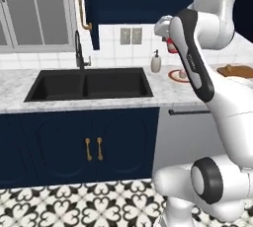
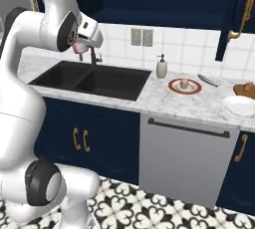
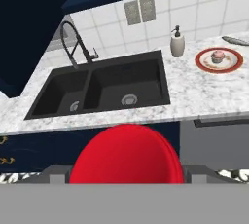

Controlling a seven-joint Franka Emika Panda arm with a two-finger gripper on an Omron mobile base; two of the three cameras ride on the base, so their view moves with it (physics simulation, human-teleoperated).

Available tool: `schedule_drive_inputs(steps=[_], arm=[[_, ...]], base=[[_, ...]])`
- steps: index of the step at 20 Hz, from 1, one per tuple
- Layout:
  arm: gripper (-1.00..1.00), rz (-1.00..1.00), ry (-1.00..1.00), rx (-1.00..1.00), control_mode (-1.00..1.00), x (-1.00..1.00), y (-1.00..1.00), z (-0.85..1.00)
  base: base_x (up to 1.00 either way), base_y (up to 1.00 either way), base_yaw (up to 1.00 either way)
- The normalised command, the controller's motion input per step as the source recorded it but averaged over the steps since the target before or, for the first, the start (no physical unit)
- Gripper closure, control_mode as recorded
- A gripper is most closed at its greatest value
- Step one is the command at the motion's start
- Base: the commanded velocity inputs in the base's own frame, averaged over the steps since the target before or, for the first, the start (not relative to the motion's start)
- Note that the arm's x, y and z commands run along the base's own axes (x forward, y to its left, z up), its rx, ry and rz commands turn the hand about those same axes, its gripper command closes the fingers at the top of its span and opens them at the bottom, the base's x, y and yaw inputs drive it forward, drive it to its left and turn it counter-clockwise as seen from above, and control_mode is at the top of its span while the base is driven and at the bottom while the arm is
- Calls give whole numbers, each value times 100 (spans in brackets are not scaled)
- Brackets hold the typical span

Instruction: From the different types of pastries on the counter, select a croissant and place it on the cutting board. Then retrieve a jar of jam from the cabinet and place it alongside the croissant on the cutting board.

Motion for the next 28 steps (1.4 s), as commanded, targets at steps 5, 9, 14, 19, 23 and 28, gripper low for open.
schedule_drive_inputs(steps=[5,9,14,19,23,28], arm=[[100,0,0,0,100,0,0,0],[100,0,0,0,100,0,0,0],[100,0,0,0,100,0,0,0],[100,0,0,0,100,0,0,0],[100,0,0,0,100,0,0,0],[100,0,0,0,100,0,0,0]], base=[[-63,-77,-1],[-63,-61,-7],[-64,-14,-22],[-51,-2,-37],[-61,-36,-21],[-64,-43,-15]])
